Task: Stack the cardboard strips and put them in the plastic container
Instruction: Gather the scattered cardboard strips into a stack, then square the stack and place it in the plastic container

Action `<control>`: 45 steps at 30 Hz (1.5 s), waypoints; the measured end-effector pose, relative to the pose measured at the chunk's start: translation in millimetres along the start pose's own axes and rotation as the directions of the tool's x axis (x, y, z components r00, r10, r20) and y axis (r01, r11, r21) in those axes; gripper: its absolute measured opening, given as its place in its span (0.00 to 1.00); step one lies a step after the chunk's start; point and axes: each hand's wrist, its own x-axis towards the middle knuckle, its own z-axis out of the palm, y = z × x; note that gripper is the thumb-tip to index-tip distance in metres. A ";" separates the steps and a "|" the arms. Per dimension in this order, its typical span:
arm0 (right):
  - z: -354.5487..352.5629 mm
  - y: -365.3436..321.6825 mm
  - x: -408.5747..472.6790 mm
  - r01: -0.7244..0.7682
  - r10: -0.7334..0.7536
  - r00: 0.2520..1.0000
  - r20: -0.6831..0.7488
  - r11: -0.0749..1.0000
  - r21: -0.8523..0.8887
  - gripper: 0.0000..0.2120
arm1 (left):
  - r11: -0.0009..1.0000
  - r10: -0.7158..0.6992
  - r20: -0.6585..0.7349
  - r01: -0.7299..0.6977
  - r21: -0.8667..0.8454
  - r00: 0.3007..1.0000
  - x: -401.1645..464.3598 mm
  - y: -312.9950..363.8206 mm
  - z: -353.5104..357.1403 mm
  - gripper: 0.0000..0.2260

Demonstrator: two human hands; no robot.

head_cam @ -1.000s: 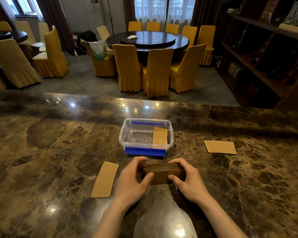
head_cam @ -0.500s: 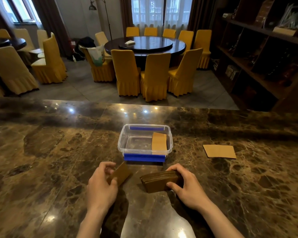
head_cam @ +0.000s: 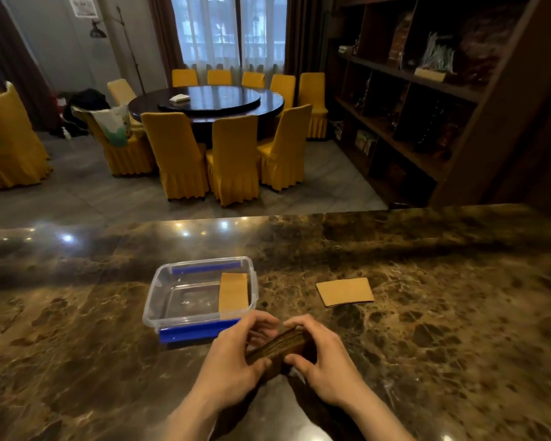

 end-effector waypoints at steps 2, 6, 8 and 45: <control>-36.2 22.7 6.6 -0.024 0.025 0.996 -0.082 1.000 0.020 0.20 | 0.999 0.047 0.016 -0.046 -0.020 0.999 33.6 17.7 22.7 0.30; -68.1 45.7 12.1 -0.098 0.101 0.985 -0.137 0.995 0.028 0.15 | 0.998 0.061 0.047 -0.060 -0.012 0.997 59.7 27.7 46.8 0.31; -74.9 49.8 11.2 -0.140 0.143 0.984 -0.104 0.990 0.033 0.13 | 0.999 0.045 0.011 -0.045 0.019 0.999 62.5 20.7 54.8 0.31; -58.1 66.2 16.6 -0.109 0.186 0.971 -0.152 0.904 0.413 0.24 | 0.975 -0.175 -0.116 0.155 -0.158 0.978 69.6 28.4 81.7 0.36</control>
